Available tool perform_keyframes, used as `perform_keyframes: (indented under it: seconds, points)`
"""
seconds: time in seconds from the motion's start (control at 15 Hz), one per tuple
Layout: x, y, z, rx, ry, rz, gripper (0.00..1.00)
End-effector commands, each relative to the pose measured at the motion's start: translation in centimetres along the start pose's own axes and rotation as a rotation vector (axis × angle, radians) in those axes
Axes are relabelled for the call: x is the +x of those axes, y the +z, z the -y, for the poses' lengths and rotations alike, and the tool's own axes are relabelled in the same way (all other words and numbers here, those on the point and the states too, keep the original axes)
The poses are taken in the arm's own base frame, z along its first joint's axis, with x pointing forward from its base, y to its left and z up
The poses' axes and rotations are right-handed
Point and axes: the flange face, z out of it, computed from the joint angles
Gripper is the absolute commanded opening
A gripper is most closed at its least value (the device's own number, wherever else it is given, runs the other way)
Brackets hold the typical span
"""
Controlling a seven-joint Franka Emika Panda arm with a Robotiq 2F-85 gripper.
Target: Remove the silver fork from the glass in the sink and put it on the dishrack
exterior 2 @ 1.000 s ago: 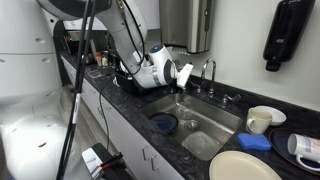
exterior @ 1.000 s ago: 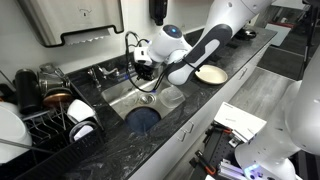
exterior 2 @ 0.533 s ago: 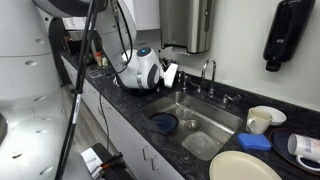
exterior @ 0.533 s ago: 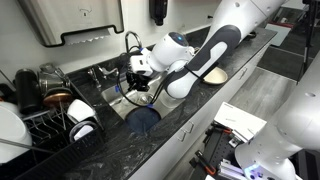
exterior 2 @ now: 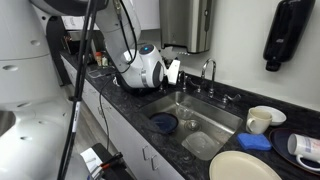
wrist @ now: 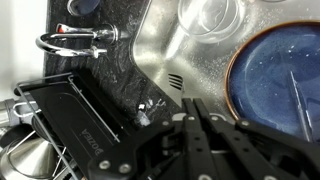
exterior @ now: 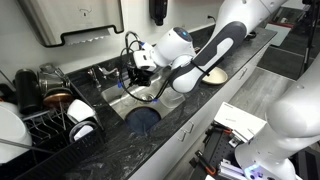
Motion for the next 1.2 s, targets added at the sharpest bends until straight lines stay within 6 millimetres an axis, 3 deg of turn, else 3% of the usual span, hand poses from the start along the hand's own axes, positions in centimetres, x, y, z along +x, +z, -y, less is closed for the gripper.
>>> perform_keyframes:
  seconds: [0.0, 0.27, 0.33, 0.73, 1.13]
  points:
    - [-1.7, -0.3, -0.7, 0.01, -0.044, 0.005, 0.01]
    - [-4.2, -1.1, -1.1, 0.026, -0.058, 0.018, 0.01]
    - [-2.9, -1.0, -0.6, 0.018, -0.025, 0.024, 0.01]
    - [-2.9, -1.1, -0.7, 0.018, -0.021, 0.025, 0.03]
    - [-5.2, -1.0, -1.7, 0.05, -0.132, 0.019, 0.01]
